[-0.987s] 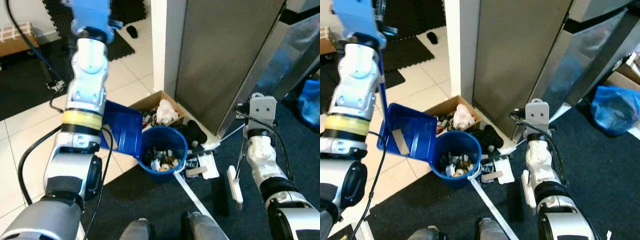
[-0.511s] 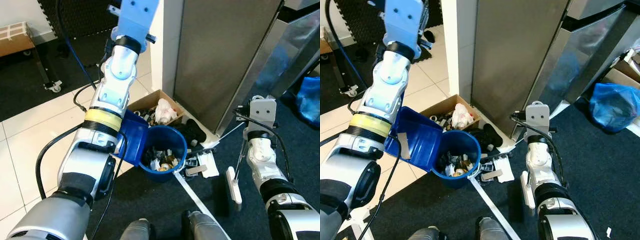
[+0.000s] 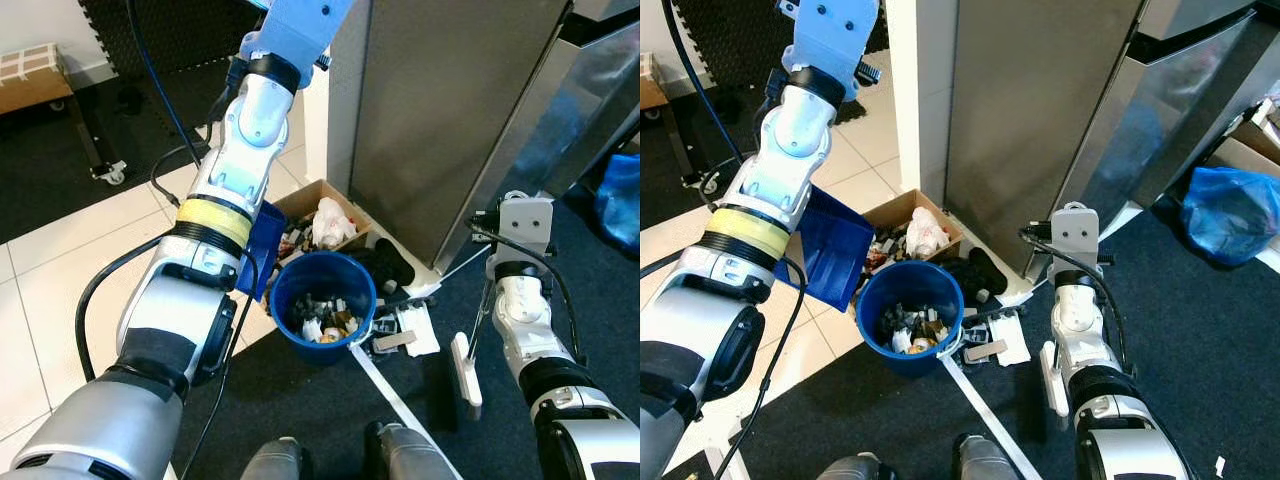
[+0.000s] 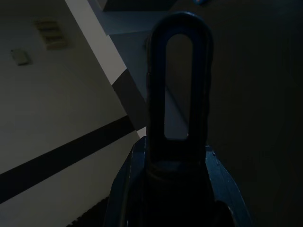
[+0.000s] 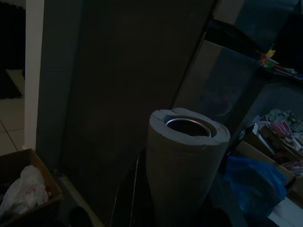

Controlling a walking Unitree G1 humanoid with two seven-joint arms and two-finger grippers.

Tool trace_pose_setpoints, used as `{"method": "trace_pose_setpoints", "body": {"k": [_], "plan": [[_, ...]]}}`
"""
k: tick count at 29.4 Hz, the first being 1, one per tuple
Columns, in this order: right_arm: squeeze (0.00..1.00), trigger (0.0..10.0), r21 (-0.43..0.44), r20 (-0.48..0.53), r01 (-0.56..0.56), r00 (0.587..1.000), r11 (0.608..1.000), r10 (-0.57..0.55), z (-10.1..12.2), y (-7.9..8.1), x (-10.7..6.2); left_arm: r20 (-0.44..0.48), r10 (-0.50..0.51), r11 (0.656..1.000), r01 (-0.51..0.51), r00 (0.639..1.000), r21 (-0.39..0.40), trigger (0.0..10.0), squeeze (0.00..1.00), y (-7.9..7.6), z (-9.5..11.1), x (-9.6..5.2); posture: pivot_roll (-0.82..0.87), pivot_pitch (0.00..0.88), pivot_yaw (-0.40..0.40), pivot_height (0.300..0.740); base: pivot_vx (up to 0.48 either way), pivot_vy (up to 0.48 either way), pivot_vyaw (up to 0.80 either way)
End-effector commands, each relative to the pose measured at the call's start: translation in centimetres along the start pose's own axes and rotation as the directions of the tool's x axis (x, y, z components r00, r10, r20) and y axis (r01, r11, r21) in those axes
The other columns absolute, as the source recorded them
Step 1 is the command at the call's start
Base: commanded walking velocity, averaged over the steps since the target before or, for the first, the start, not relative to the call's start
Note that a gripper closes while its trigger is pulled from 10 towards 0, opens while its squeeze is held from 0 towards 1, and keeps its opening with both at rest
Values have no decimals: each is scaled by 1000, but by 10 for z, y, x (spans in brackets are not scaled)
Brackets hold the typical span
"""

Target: Sweep floor

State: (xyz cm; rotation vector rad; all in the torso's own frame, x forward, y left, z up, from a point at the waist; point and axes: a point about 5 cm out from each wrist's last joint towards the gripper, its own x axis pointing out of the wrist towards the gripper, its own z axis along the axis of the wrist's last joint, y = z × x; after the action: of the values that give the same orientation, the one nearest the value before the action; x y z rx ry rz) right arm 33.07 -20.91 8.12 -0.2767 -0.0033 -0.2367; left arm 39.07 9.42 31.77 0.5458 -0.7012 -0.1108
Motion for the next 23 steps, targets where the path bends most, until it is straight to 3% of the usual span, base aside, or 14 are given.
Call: {"method": "trace_pose_setpoints", "body": {"k": [1,23], "plan": [[0,10000,4,46,8,999,1000,-8,9,-1,4,88,-6,1000,4,996,28,10000,0,-1,18,10,5,23,-2,740,0,0,0],[0,10000,7,47,10,999,1000,-11,9,0,3,246,-146,989,141,958,38,10000,0,-40,50,8,7,22,6,740,0,0,0]]}}
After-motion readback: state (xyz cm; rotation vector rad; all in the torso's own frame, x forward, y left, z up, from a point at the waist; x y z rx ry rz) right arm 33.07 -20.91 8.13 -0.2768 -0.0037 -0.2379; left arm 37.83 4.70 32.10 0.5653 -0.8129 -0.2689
